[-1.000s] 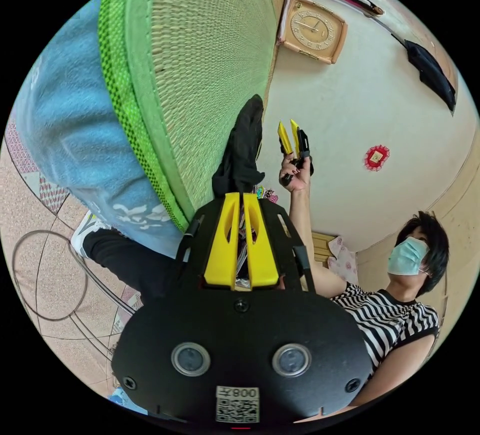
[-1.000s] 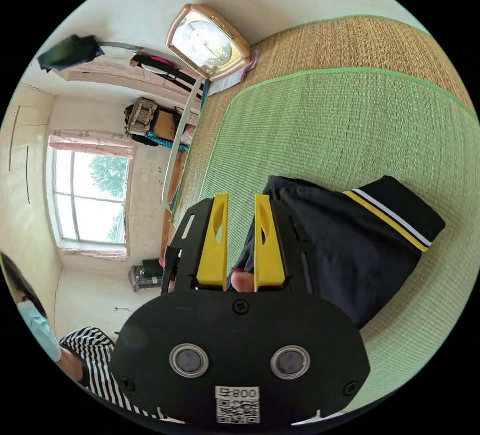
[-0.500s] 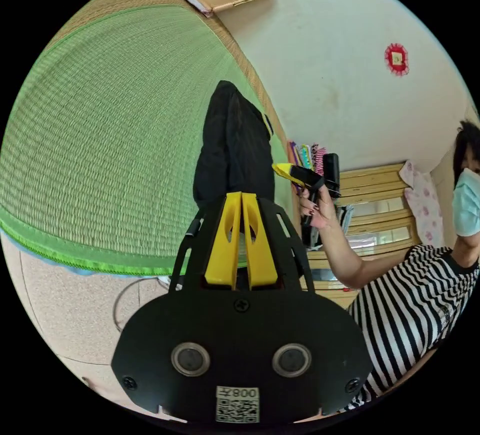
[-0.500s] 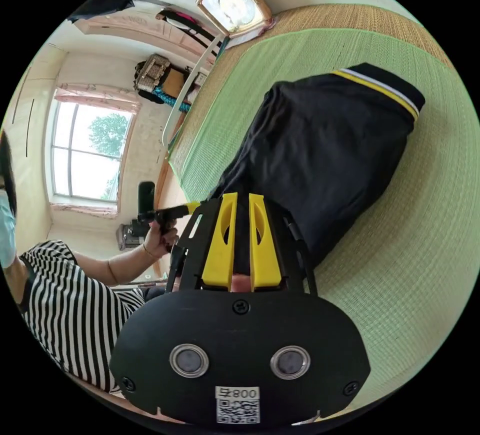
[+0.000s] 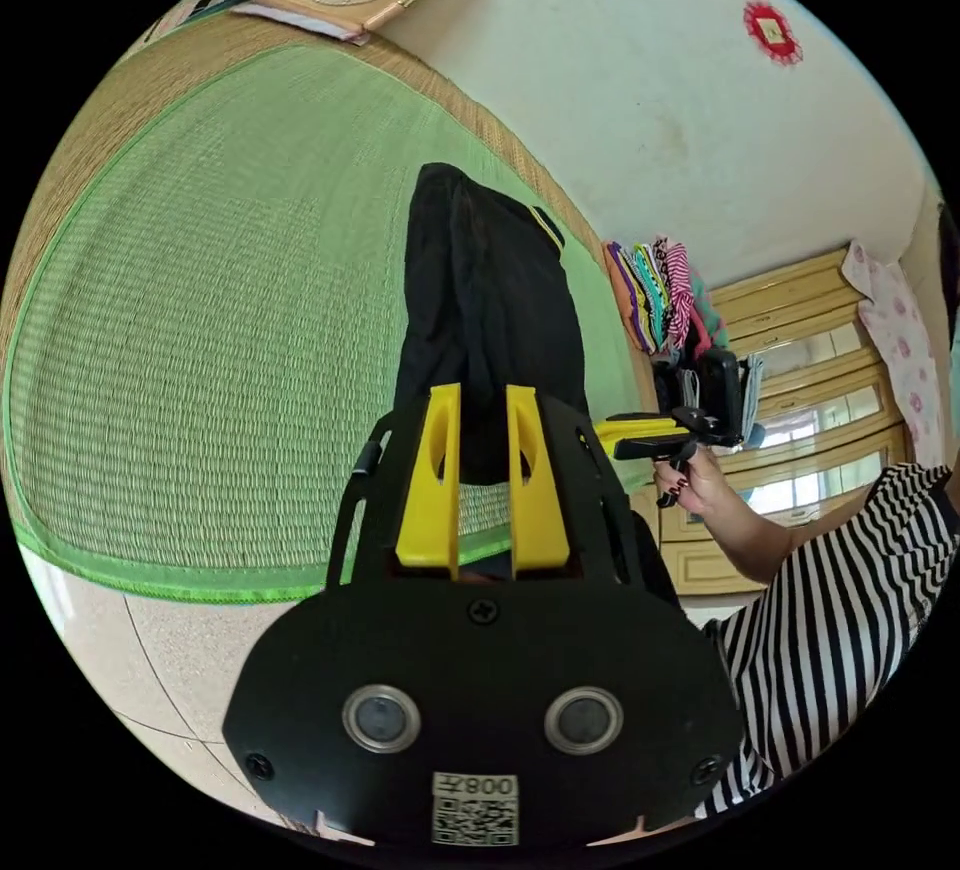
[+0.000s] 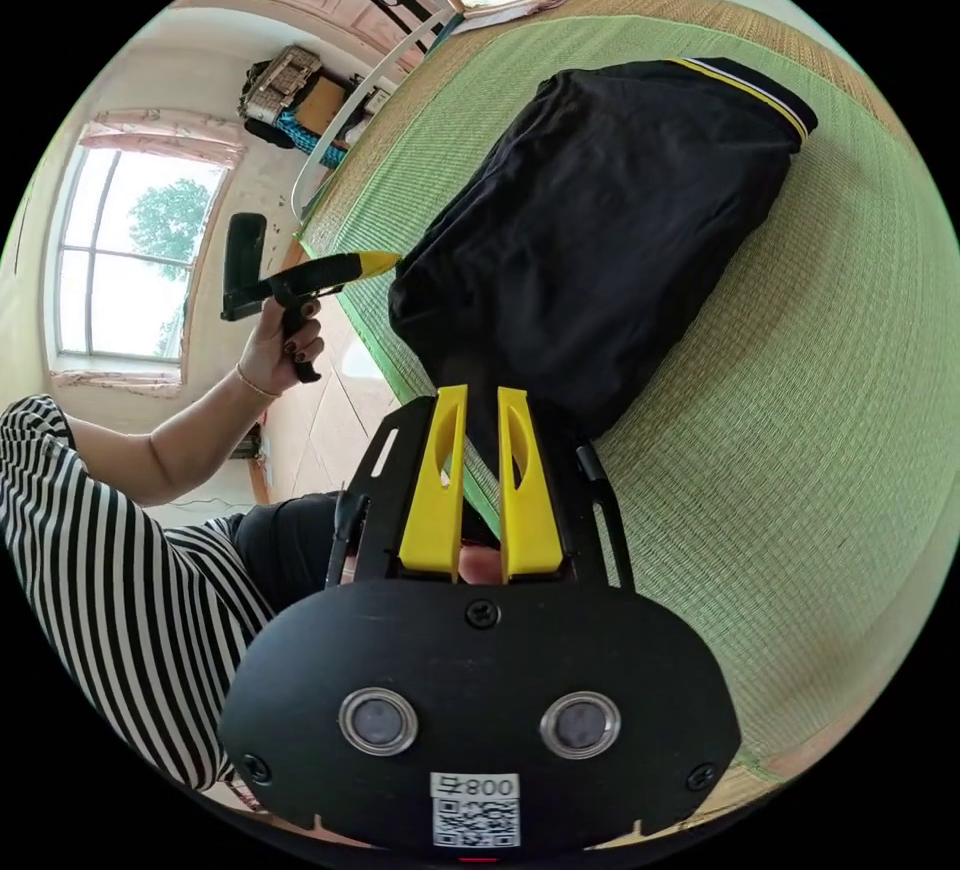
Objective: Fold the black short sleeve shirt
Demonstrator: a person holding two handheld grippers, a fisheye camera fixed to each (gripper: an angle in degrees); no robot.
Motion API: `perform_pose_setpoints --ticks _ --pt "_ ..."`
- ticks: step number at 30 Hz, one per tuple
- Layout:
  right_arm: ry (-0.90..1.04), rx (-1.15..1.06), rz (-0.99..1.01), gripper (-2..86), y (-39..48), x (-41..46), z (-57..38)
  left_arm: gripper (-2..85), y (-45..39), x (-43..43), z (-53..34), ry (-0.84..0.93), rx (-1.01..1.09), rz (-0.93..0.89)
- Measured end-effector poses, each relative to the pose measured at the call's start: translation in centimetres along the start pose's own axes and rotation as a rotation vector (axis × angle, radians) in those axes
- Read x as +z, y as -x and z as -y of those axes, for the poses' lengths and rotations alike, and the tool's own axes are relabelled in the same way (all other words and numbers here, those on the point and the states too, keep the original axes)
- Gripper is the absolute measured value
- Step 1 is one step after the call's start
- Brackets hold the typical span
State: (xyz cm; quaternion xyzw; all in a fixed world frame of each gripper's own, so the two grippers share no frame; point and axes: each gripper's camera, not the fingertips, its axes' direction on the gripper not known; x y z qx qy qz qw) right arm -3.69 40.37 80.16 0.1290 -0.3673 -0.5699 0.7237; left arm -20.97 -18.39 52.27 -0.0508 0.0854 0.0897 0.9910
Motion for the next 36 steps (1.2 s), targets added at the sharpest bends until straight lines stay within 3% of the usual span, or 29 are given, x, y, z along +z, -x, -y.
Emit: perform_pose_setpoints --ticks 3,14,18,26,36 --pt "0.019 0.015 0.01 6.0 0.3 0.5 -1.3 3.7 -0.6 1.5 0.9 0.091 0.002 0.091" --pt "0.032 0.059 -0.034 4.8 -0.3 -2.1 -4.6 3.6 2.1 -1.2 0.1 -0.032 -0.206 0.033" --pt "-0.029 0.158 0.024 5.5 -2.4 -5.5 -7.5 3.6 -1.0 -2.7 -1.1 -0.063 -0.12 0.026" --pt "-0.134 0.318 0.12 7.2 -6.1 -10.2 -11.4 4.8 -10.2 5.7 -1.7 0.249 0.154 -0.047" --pt "-0.194 0.4 0.31 6.8 -8.8 -14.1 -13.1 5.8 -10.0 10.9 1.0 0.366 0.072 -0.189"
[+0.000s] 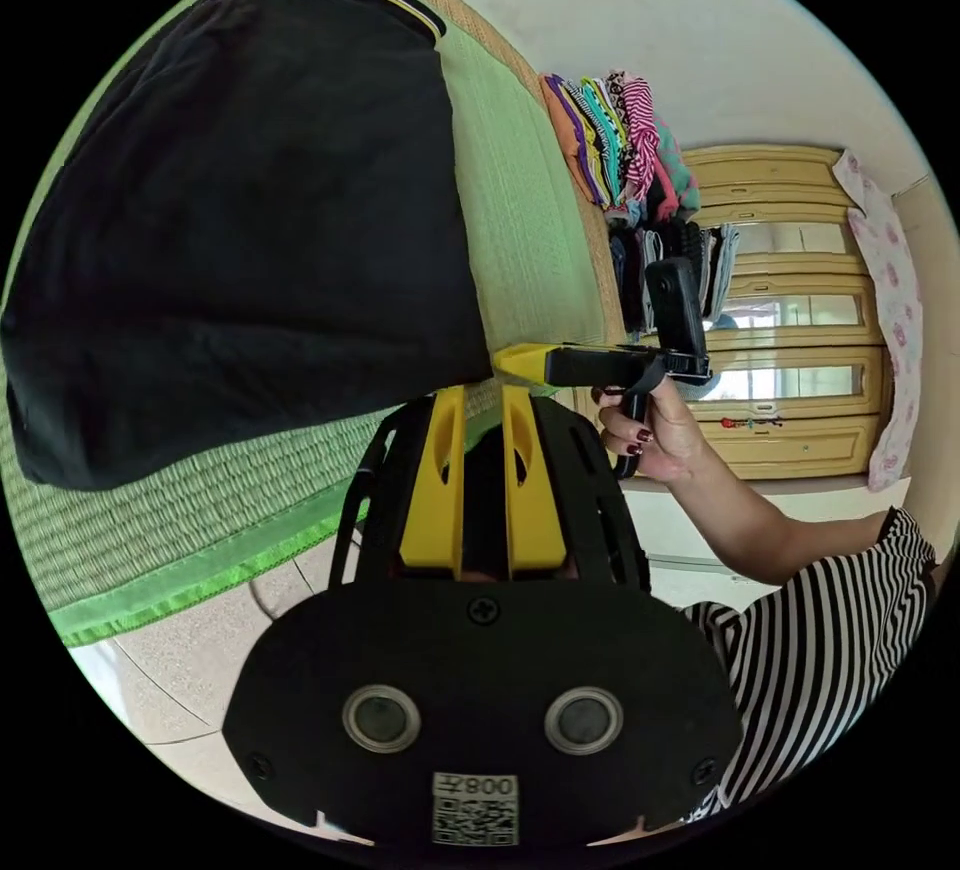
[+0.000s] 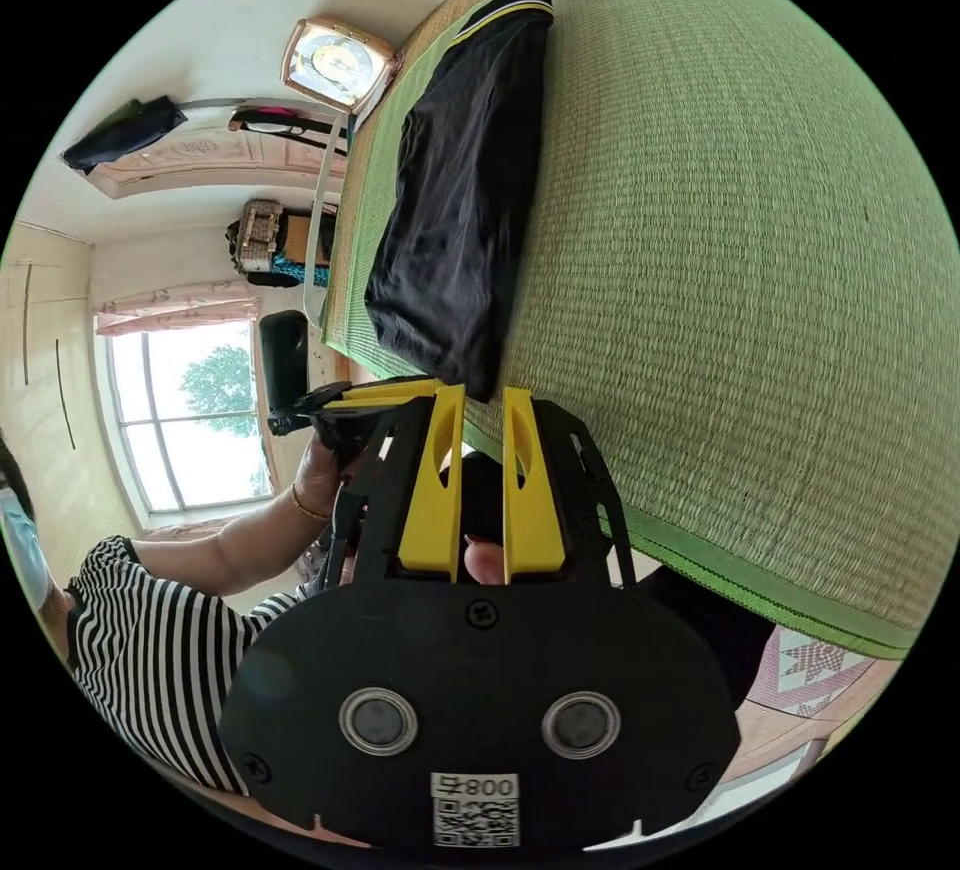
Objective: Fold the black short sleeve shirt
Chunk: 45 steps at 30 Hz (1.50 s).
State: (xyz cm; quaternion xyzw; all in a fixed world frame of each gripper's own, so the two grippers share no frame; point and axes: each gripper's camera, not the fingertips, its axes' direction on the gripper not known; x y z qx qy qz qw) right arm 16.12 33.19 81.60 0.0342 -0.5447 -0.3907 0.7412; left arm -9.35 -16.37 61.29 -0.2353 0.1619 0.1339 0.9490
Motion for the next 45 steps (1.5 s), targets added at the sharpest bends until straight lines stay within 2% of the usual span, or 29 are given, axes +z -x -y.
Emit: perform_pose_setpoints --ticks 5,13,19,22,24,27,32,35,37,40,41,42,45 --pt "-0.022 0.039 0.073 6.8 -0.7 -2.6 -0.4 2.1 1.2 -0.4 0.5 -0.031 -0.075 -0.06" --pt "-0.084 0.103 0.195 7.7 -1.8 -6.5 -1.8 0.6 0.3 -2.5 0.3 -0.045 -0.034 -0.076" --pt "-0.163 -0.03 0.159 6.0 2.7 -11.1 1.6 0.4 0.2 -2.2 0.7 0.001 -0.026 -0.026" --pt "-0.133 -0.141 0.047 3.7 6.9 -12.0 6.6 0.4 0.2 -2.2 0.8 0.01 -0.026 -0.018" --pt "-0.089 -0.188 -0.11 1.8 8.7 -11.1 10.3 0.4 0.0 -2.4 0.7 0.019 -0.014 -0.003" --pt "0.054 -0.147 -0.279 0.6 6.8 -8.1 13.1 0.2 -0.4 -3.1 0.2 0.03 0.006 -0.003" --pt "-0.038 -0.117 -0.078 0.1 4.2 -11.8 11.1 0.1 -2.4 -5.3 -0.8 -0.003 0.076 0.0" --pt "-0.126 -0.17 0.021 0.1 5.7 -14.7 12.2 0.1 -2.7 -6.1 1.1 -0.049 0.103 0.041" --pt "-0.149 -0.208 -0.005 0.0 7.1 -15.5 14.1 0.1 -2.1 -5.9 2.8 -0.062 0.098 0.068" --pt "-0.1 -0.18 -0.168 0.0 6.9 -14.7 17.7 0.1 -0.5 -4.1 5.0 -0.027 0.054 0.148" --pt "-0.047 -0.14 -0.165 0.0 5.4 -13.9 18.7 0.1 0.1 -3.2 5.3 0.005 0.04 0.167" --pt "-0.054 -0.104 -0.071 0.0 4.1 -14.4 18.9 0.1 0.5 -3.0 5.3 -0.002 0.036 0.151" --pt "-0.165 -0.125 -0.05 0.0 4.8 -17.6 17.8 0.1 0.5 -3.8 4.9 -0.021 0.029 0.121"
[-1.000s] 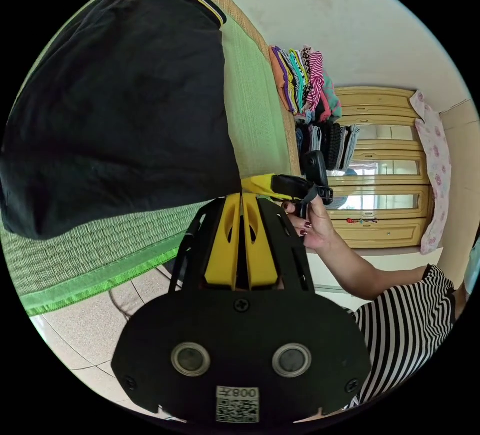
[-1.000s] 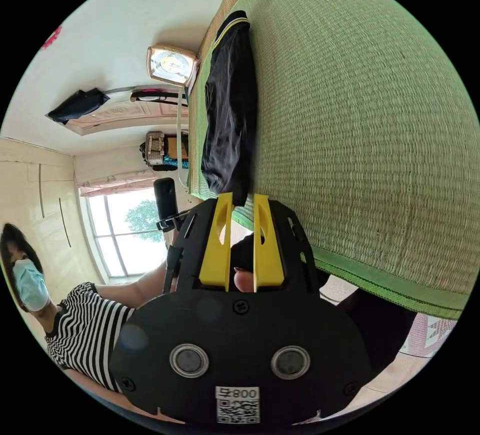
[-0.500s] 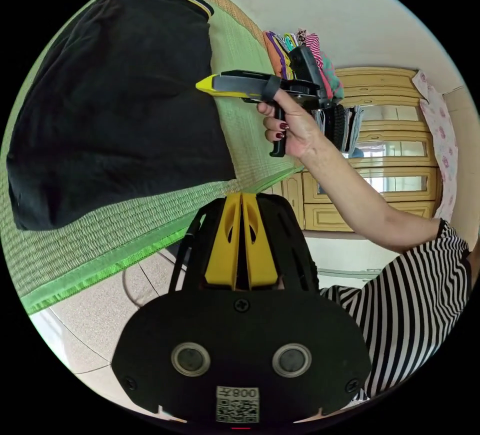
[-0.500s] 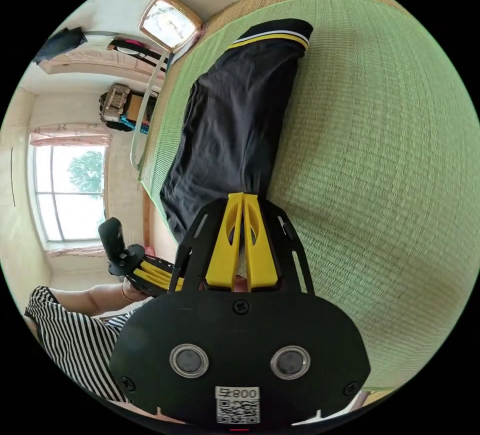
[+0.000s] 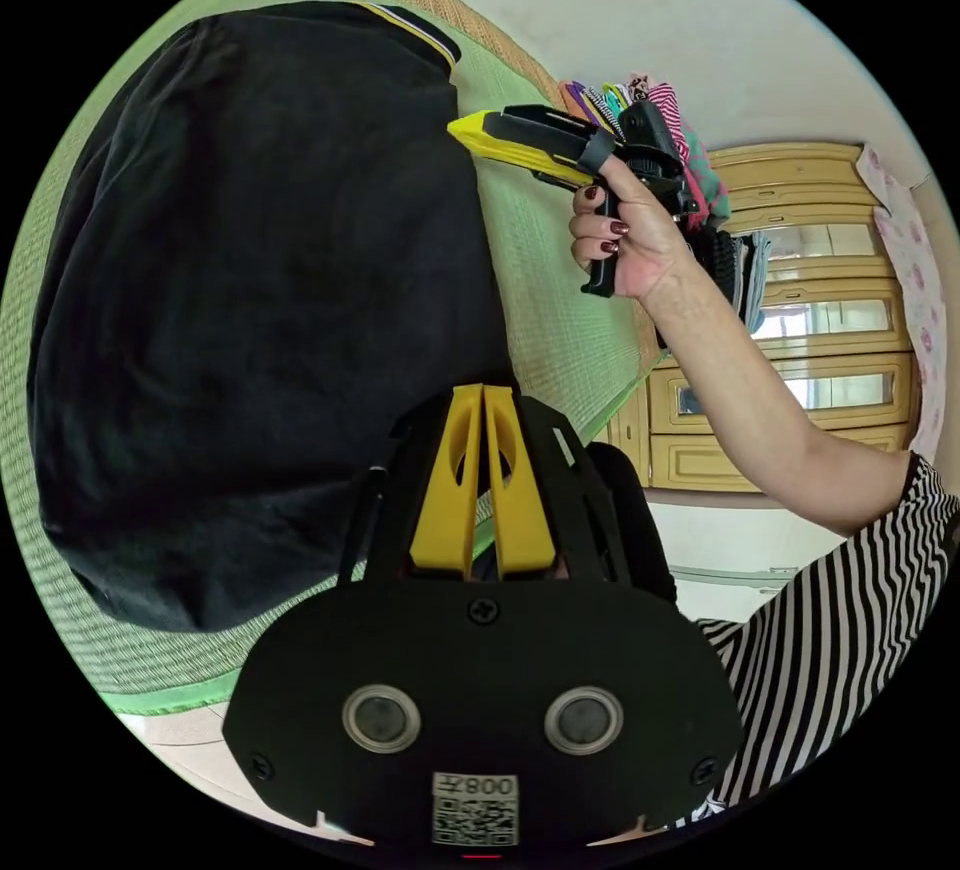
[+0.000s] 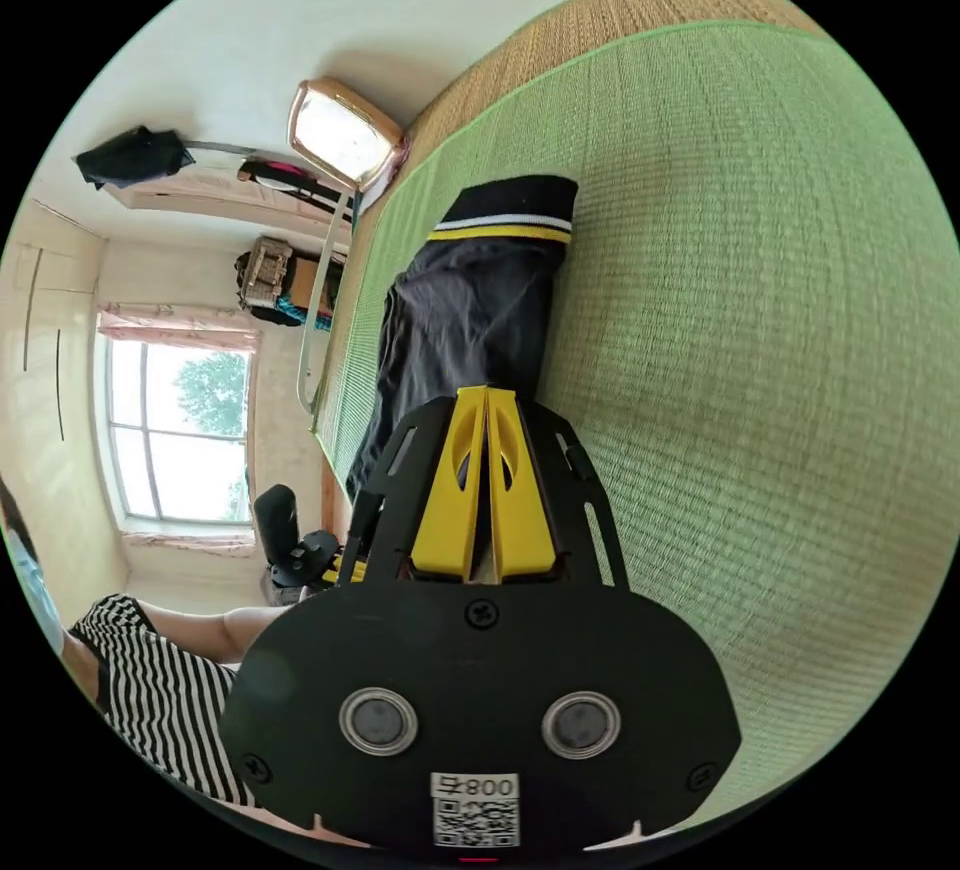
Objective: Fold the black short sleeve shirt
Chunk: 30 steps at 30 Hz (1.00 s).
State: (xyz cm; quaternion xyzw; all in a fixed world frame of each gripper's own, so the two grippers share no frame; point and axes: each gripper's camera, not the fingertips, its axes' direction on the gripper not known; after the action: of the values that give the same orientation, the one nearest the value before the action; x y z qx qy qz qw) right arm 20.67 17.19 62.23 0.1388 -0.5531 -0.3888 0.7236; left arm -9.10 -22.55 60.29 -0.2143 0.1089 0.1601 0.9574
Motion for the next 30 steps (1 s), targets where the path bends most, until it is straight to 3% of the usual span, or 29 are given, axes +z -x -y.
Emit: perform_pose_setpoints --ticks 3,6,8,14,17,21,30 --pt "-0.025 -0.019 0.03 0.0 0.7 -1.0 1.2 0.1 -0.3 0.2 -0.2 0.015 0.023 0.019" --pt "0.08 0.043 -0.048 0.1 -1.0 0.9 2.5 0.3 0.4 0.2 -0.2 0.008 -0.006 -0.016" --pt "0.035 0.07 0.034 0.1 -1.5 -0.5 1.8 0.4 0.2 -0.5 -0.5 -0.004 -0.003 -0.033" --pt "0.07 -0.056 0.075 1.2 1.6 -4.3 -7.2 2.8 -1.7 -1.1 -3.5 0.068 0.079 -0.033" --pt "0.096 -0.007 0.126 3.9 1.3 -4.8 -13.4 4.8 -1.1 0.1 -4.8 0.123 0.04 -0.04" --pt "0.089 0.094 0.192 7.3 0.8 -5.0 -18.9 5.6 0.4 0.2 -4.6 0.039 -0.042 -0.088" --pt "0.076 0.187 0.25 9.0 1.1 -4.7 -21.9 1.4 2.4 0.9 -4.4 -0.012 -0.112 -0.195"
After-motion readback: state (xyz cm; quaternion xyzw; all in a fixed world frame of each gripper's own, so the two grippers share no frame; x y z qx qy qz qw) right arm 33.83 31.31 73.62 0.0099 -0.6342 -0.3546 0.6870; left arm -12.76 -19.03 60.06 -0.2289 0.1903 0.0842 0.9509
